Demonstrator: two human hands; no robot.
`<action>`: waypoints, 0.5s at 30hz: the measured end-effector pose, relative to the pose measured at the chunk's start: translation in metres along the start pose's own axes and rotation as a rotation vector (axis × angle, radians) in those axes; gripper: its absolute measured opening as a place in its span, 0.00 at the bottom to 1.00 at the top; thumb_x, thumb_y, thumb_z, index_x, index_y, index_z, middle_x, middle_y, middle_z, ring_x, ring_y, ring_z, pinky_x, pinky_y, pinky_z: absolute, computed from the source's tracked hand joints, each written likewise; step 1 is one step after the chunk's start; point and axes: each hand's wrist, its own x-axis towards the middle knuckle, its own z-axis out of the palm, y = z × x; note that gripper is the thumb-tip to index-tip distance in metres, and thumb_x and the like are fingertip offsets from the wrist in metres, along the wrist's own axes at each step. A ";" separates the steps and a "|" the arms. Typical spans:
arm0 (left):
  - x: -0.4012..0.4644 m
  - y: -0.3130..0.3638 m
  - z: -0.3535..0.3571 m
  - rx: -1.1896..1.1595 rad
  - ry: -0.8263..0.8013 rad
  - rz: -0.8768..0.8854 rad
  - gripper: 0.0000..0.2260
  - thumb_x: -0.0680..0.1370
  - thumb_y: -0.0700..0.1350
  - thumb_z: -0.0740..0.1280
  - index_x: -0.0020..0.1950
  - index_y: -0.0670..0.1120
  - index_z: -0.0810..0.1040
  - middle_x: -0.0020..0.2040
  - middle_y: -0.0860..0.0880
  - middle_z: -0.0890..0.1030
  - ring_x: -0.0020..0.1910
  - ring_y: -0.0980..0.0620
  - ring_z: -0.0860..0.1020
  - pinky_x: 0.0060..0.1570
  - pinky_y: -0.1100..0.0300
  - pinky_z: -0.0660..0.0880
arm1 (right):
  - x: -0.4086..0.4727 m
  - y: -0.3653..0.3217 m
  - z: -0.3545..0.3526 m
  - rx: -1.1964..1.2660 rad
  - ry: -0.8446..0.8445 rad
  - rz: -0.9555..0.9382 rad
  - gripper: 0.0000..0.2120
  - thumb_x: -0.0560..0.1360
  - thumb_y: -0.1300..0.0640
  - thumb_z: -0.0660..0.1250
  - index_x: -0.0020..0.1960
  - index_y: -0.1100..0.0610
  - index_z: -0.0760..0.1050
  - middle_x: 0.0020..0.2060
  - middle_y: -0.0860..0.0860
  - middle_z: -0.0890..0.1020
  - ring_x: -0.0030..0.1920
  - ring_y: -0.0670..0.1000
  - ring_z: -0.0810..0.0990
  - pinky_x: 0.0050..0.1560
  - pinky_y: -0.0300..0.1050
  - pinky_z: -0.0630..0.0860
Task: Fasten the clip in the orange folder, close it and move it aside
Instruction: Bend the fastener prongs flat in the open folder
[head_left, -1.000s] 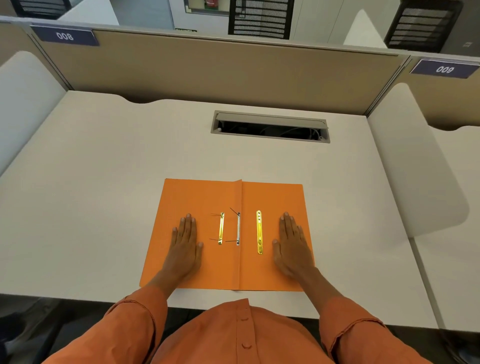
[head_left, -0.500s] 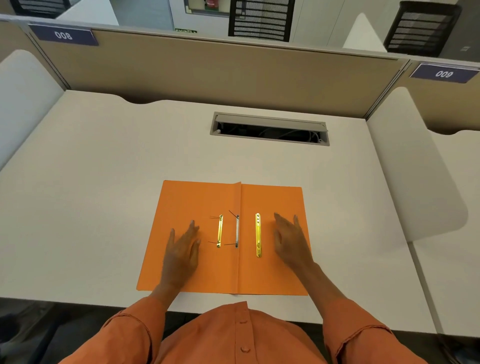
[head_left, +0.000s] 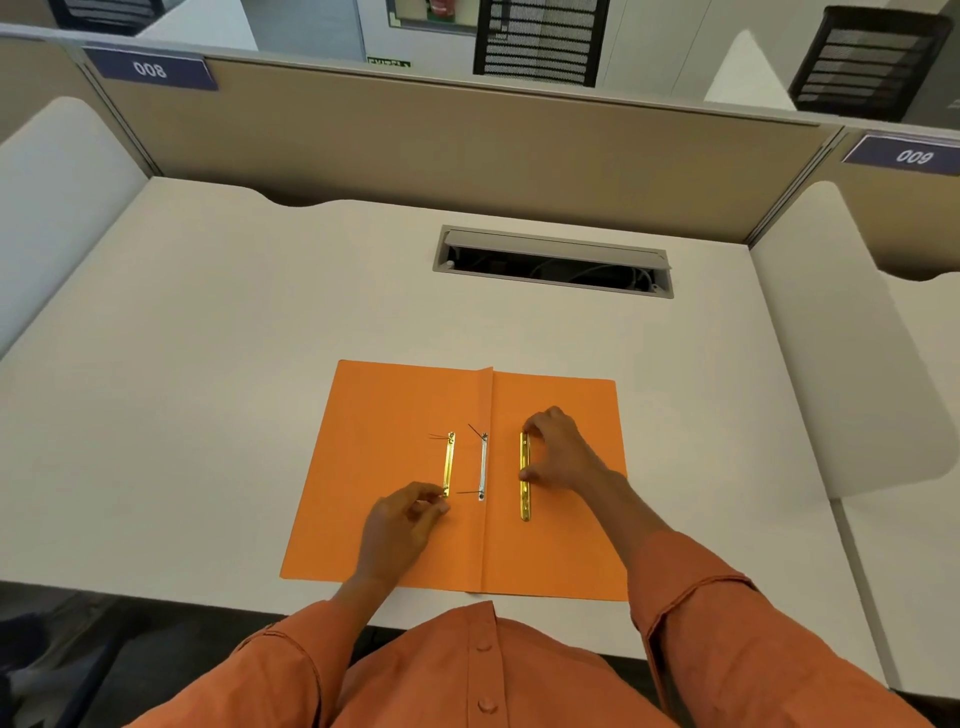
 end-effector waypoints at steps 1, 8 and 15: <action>0.001 0.001 0.001 -0.009 -0.009 -0.012 0.09 0.76 0.45 0.77 0.55 0.49 0.85 0.47 0.58 0.87 0.45 0.60 0.84 0.45 0.54 0.83 | 0.001 -0.001 -0.001 -0.013 -0.002 0.000 0.39 0.61 0.50 0.87 0.67 0.53 0.73 0.63 0.50 0.72 0.65 0.51 0.71 0.65 0.48 0.76; 0.006 0.003 0.004 -0.055 -0.036 -0.074 0.10 0.76 0.43 0.77 0.57 0.48 0.85 0.47 0.56 0.87 0.44 0.58 0.84 0.48 0.59 0.83 | 0.006 -0.007 -0.006 -0.072 -0.029 0.000 0.38 0.60 0.49 0.87 0.63 0.53 0.73 0.61 0.50 0.73 0.63 0.53 0.72 0.61 0.52 0.78; 0.014 0.013 0.012 -0.179 -0.091 -0.173 0.09 0.76 0.42 0.77 0.55 0.50 0.85 0.41 0.56 0.87 0.38 0.53 0.85 0.47 0.54 0.84 | 0.008 -0.012 -0.010 -0.070 -0.063 0.012 0.37 0.59 0.50 0.88 0.60 0.52 0.73 0.59 0.51 0.73 0.62 0.54 0.70 0.60 0.55 0.78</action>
